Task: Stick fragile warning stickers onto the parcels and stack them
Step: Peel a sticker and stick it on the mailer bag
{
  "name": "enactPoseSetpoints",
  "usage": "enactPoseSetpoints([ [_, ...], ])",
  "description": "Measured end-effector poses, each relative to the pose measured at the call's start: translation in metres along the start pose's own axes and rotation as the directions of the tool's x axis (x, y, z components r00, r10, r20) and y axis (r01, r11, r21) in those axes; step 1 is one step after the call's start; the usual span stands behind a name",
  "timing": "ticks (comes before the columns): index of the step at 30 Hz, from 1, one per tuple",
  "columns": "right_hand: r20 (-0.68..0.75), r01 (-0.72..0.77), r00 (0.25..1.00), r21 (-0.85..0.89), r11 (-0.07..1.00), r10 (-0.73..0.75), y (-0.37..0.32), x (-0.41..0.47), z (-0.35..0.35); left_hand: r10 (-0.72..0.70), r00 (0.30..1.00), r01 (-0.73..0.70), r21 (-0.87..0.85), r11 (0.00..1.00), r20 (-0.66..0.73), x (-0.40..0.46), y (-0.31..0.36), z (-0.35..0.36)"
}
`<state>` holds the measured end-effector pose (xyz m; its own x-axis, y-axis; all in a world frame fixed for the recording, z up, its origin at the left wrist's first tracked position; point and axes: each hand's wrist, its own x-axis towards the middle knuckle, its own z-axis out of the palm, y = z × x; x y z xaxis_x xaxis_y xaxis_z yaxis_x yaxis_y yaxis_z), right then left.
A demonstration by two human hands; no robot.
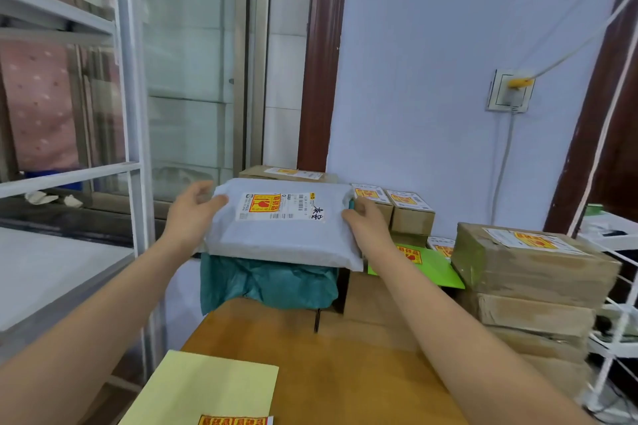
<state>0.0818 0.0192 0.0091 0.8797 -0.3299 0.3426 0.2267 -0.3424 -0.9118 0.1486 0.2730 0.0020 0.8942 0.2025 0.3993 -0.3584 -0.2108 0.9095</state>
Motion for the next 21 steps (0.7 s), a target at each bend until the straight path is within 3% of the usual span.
enactPoseSetpoints([
  [8, -0.008, 0.088, 0.996, 0.046, 0.995, -0.087, -0.001, -0.007, 0.001, 0.014, 0.999, -0.015, 0.027, 1.000, 0.036, -0.002, -0.001, -0.008],
  [12, 0.083, 0.178, 0.983, -0.183, 0.967, -0.165, 0.002, -0.004, 0.020, 0.062, 0.976, -0.105, 0.205, 0.973, 0.207, -0.014, 0.003, 0.011],
  [15, 0.160, 0.160, 0.980, -0.278, 0.947, -0.118, 0.000, -0.005, 0.028, 0.132, 0.946, -0.243, 0.380, 0.893, 0.295, -0.025, 0.005, 0.026],
  [21, 0.296, 0.231, 0.948, -0.393, 0.890, -0.115, 0.023, -0.024, 0.029, 0.230, 0.892, -0.376, 0.359, 0.854, 0.388, -0.058, -0.020, 0.031],
])
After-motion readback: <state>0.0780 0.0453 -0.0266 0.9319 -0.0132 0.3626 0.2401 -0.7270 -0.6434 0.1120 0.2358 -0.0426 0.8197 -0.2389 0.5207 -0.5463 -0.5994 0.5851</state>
